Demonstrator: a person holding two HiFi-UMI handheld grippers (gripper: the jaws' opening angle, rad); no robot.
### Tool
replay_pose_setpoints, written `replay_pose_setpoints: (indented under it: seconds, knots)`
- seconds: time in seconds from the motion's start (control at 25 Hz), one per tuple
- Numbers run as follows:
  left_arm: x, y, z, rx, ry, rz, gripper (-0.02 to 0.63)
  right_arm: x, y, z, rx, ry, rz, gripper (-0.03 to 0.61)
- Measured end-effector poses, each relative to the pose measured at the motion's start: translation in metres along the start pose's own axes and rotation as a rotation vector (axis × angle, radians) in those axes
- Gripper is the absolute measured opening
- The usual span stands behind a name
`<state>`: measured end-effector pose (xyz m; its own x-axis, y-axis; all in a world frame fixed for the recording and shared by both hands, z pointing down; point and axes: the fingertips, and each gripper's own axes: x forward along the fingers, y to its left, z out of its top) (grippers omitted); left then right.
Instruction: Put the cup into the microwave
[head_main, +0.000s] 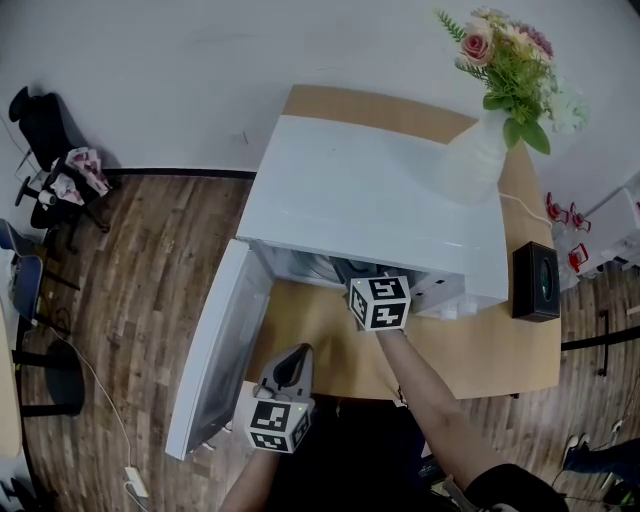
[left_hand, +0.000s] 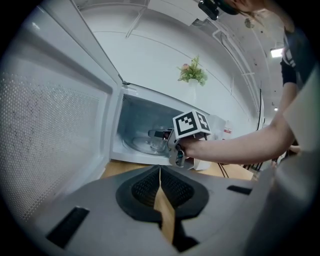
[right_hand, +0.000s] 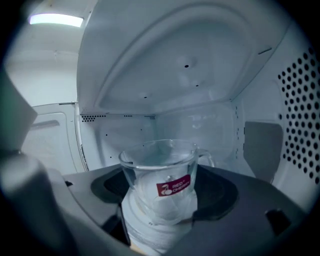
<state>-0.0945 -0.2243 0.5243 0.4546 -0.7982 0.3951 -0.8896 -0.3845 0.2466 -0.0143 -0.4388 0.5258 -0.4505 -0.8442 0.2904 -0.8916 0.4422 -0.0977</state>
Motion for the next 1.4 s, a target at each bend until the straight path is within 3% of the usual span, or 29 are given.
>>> replay_pose_setpoints:
  seconds: [0.2,0.76,1.4]
  knots:
    - [0.003,0.001,0.0,-0.001,0.001,-0.001,0.006,0.0,-0.002,-0.002,-0.044,0.002,-0.018,0.353]
    - [0.006,-0.003,0.002,0.022,0.007,-0.024,0.006,-0.001,-0.001,-0.001,-0.042,-0.008,-0.021,0.353]
    - [0.004,-0.011,0.001,0.045,0.001,-0.072,0.006,-0.028,0.002,-0.026,-0.045,0.046,-0.024,0.354]
